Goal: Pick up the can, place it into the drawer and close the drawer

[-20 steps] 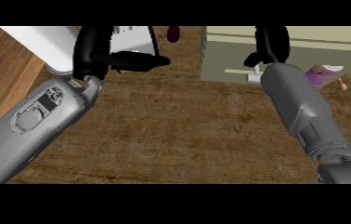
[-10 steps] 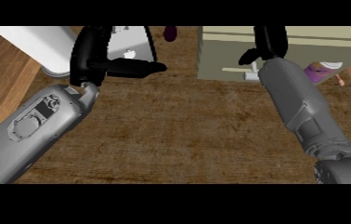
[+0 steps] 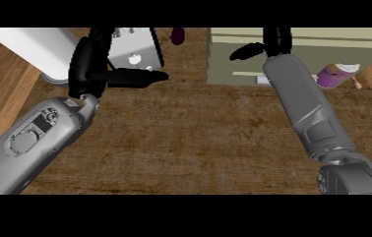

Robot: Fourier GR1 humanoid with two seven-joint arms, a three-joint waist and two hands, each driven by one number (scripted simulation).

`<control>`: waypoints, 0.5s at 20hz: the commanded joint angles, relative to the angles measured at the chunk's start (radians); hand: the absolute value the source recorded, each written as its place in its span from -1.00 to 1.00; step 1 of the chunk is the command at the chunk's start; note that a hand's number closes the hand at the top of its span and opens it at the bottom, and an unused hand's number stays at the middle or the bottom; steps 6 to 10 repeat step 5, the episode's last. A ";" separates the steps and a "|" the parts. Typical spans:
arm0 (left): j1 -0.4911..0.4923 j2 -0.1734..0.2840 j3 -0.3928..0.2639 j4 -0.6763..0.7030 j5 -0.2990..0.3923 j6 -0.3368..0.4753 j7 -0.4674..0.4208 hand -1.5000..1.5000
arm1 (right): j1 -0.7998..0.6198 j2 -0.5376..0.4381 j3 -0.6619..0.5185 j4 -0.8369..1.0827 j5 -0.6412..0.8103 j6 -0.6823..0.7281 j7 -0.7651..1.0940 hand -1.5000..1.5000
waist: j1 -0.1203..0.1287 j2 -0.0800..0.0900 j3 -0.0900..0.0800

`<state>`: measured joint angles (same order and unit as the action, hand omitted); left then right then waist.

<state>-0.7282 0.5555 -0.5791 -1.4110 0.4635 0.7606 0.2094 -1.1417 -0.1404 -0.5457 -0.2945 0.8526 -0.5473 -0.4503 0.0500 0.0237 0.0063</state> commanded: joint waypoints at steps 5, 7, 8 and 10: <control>0.041 0.013 0.027 -0.039 -0.028 0.000 0.015 -1.00 | -0.072 0.024 -0.127 -0.019 -0.179 0.092 -0.046 -1.00 | -0.006 -0.011 -0.005; 0.041 0.013 0.027 -0.039 -0.028 0.000 0.015 -1.00 | -0.072 0.024 -0.127 -0.019 -0.179 0.092 -0.046 -1.00 | -0.006 -0.011 -0.005; 0.041 0.013 0.027 -0.039 -0.028 0.000 0.015 -1.00 | -0.072 0.024 -0.127 -0.019 -0.179 0.092 -0.046 -1.00 | -0.006 -0.011 -0.005; 0.041 0.013 0.027 -0.039 -0.028 0.000 0.015 -1.00 | -0.072 0.024 -0.127 -0.019 -0.179 0.092 -0.046 -1.00 | -0.006 -0.011 -0.005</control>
